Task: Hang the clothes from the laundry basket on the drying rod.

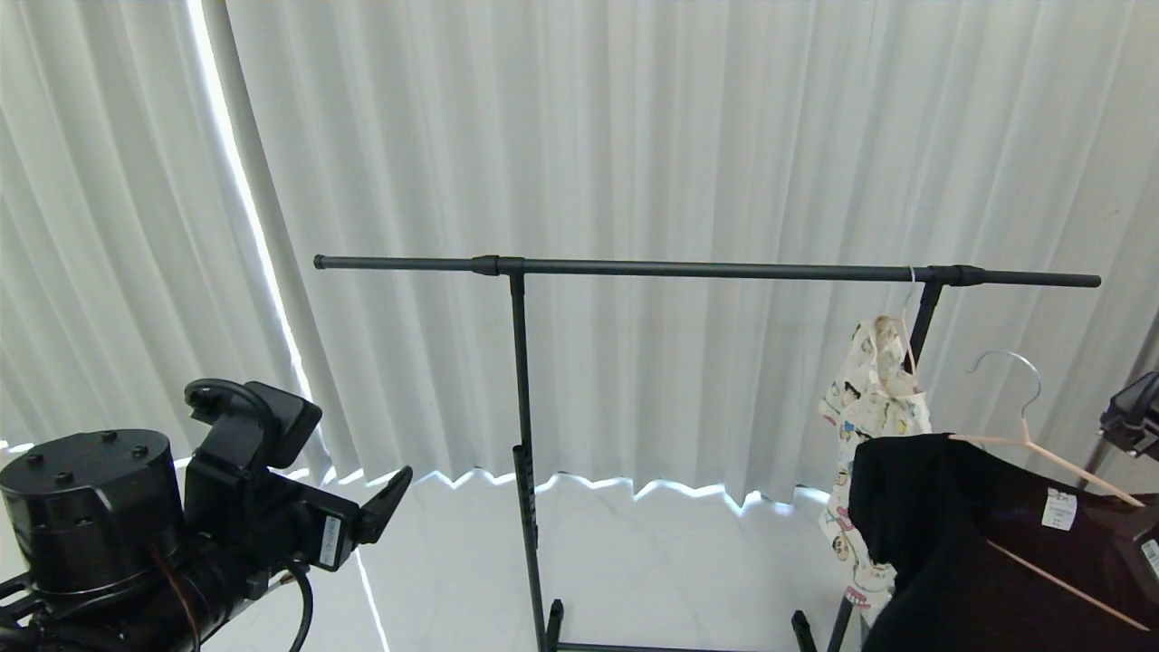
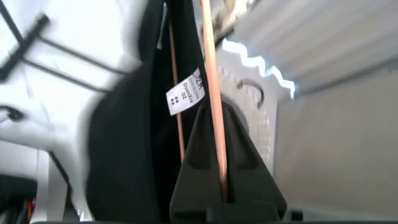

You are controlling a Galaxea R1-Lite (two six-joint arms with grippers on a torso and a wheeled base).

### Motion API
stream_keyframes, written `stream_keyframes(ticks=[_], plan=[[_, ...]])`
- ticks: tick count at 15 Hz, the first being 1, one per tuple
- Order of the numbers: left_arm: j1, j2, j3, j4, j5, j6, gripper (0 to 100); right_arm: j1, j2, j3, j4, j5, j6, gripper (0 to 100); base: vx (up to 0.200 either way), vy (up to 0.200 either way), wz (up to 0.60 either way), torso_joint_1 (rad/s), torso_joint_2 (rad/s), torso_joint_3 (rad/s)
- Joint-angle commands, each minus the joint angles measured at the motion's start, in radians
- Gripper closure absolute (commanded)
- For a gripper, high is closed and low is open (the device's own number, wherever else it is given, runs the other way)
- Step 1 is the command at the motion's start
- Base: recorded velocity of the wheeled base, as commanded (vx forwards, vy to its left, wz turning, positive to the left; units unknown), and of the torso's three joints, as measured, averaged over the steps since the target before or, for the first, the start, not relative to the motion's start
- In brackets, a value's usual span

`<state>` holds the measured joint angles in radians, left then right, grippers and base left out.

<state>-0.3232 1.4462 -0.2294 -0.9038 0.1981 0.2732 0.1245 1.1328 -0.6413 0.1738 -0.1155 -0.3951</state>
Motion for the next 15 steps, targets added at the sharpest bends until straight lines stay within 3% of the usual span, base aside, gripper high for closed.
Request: stream_keyframes(ticks=[1,4,9,15], plan=[[0.006,0.017,0.005,-0.001,0.03,-0.002,0,0.001,-0.036,-0.001,0.041,-0.01,0.001,100,0.0,0.0,0.0,0.0,0.0,0.0],[0.004,0.005,-0.001,-0.001,0.032,-0.003,0,0.001,0.019,-0.049,0.033,-0.012,0.015,100,0.0,0.0,0.0,0.0,0.0,0.0],[-0.002,0.005,0.004,-0.001,0.03,-0.003,0,0.003,0.214,-0.193,-0.112,-0.013,0.098,100,0.2,0.0,0.0,-0.001,0.0,0.004],[-0.002,0.008,0.004,-0.001,0.03,-0.003,0,0.004,0.326,-0.253,-0.188,-0.013,0.137,100,0.2,0.0,0.0,0.005,0.0,0.003]])
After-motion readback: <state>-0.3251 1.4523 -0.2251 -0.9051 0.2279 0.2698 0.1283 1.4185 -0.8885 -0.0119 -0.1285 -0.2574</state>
